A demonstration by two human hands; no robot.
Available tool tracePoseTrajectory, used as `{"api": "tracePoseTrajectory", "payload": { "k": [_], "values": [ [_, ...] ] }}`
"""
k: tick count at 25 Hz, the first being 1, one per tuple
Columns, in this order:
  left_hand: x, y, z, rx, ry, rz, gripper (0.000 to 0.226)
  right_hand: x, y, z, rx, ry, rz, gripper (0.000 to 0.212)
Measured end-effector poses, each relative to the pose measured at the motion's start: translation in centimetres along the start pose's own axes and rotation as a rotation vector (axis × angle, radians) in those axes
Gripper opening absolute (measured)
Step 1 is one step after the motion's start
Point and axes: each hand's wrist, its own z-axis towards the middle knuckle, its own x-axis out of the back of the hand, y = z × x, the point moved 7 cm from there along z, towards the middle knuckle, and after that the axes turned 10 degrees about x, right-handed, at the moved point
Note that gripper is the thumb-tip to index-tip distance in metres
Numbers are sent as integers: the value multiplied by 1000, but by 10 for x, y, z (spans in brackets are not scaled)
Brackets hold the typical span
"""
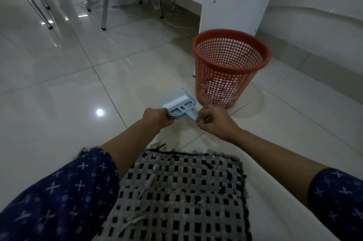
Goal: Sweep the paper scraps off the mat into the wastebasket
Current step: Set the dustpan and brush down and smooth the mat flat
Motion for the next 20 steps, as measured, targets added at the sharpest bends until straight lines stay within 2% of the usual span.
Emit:
{"api": "tracePoseTrajectory", "payload": {
  "k": [5,8,11,15,20],
  "values": [
    [-4,-28,41,-9,113,59,26,-23,29,-3,-115,-33,5,8],
    [-8,-31,52,-55,162,82,22,-28,38,-4,-137,-26,-15,8],
    [-16,-32,60,-84,139,152,17,-32,50,-5,-157,-14,-16,7],
    [-17,-33,61,-123,268,237,29,-30,59,-9,-165,19,-21,7],
    [-19,-34,61,-103,268,227,36,-28,61,-8,-152,35,-52,12]
  ]
}}
